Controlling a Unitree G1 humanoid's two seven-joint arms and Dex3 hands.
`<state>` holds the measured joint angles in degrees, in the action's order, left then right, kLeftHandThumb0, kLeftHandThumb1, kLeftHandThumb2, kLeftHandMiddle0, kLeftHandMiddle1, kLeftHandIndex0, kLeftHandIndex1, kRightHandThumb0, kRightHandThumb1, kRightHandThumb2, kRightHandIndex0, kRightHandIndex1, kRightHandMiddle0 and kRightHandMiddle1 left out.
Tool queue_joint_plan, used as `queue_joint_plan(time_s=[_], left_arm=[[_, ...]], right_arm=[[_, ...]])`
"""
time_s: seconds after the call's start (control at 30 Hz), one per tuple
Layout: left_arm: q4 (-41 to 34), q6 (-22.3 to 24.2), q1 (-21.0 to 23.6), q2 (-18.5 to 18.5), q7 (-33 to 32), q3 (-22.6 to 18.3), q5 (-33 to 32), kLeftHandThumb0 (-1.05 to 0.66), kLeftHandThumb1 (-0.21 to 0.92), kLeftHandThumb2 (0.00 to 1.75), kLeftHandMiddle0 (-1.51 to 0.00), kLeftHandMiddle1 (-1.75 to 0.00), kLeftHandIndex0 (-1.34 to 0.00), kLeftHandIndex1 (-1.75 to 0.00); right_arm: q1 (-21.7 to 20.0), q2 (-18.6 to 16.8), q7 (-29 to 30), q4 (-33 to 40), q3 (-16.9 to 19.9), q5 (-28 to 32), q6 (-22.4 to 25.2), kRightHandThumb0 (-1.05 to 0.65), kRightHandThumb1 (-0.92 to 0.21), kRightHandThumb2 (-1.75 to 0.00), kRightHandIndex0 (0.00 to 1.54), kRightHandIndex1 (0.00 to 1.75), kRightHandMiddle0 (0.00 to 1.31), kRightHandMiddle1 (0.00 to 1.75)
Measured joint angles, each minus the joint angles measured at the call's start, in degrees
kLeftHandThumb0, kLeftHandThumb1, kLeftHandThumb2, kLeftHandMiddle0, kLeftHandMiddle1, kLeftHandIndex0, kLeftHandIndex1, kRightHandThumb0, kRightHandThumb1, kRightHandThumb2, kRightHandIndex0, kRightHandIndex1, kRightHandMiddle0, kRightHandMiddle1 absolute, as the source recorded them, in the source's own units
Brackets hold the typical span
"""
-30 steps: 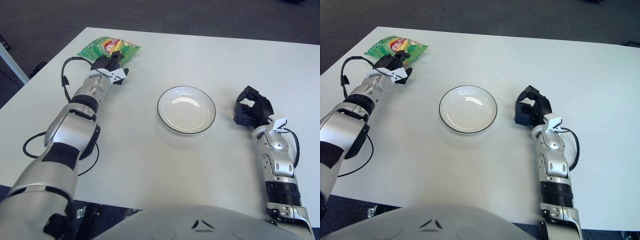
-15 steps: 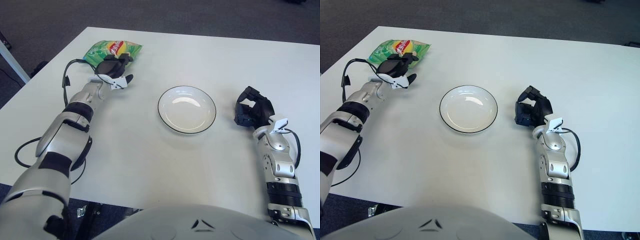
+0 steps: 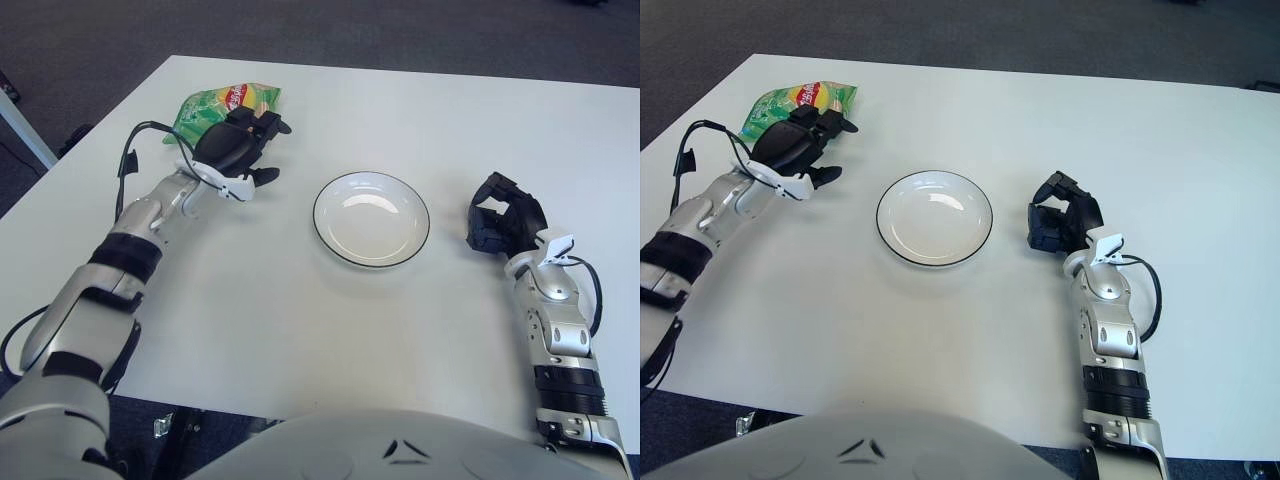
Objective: Put the snack into the plate.
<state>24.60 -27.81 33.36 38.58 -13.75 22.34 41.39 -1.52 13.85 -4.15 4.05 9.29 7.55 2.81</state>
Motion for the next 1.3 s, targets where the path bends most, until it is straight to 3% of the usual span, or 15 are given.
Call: queue_joint_plan(time_s=[0.4,0.67,0.77,0.97,1.3], left_arm=[[-27.1,3.3,-13.4,3.3,5.8,-5.7,4.2,-0.77,0.92,0.86,-0.42,-1.02,-0.03,-1.27],[-33.3,3.9,-14.0,4.8,9.6,-9.5,6.2,-0.75,0.92,0.84,-0.39,-1.0,-0.03,-1.26],[-30.9,4.6,-12.7,3.8,9.3,-9.7,7.5,-0.72,0.92,0.79,-0.33,-0.95,-0.01,-1.23],[-17.8,6.5,-7.4,-0.3,2.4,-8.4,11.7,-0.7,0.92,0.72,-0.21,-0.82,0.0,-1.1],[5.7,12.7,3.2,-6.5,-10.9,-5.5,15.9,-0.72,0.92,0.81,-0.1,-0.68,0.0,-0.91]], right_arm=[[0.2,0.1,-0.1,-0.8,-0.8,-0.1,0.8,-0.48,-0.33,-1.3,1.3,1.75,0.6,1.75],[0.5,0.1,0.4,-0.9,-1.1,-0.3,1.9,-0.48,-0.32,-1.31,1.29,1.75,0.61,1.75],[0.5,0.1,0.5,-0.8,-1.1,-0.4,2.4,-0.48,-0.32,-1.31,1.29,1.75,0.61,1.75],[0.3,0.2,0.5,-0.7,-1.2,-0.3,2.5,-0.48,-0.31,-1.32,1.29,1.75,0.62,1.75],[0.0,0.3,0.4,-0.9,-1.6,-0.4,2.5,-0.48,-0.31,-1.32,1.3,1.75,0.62,1.75]])
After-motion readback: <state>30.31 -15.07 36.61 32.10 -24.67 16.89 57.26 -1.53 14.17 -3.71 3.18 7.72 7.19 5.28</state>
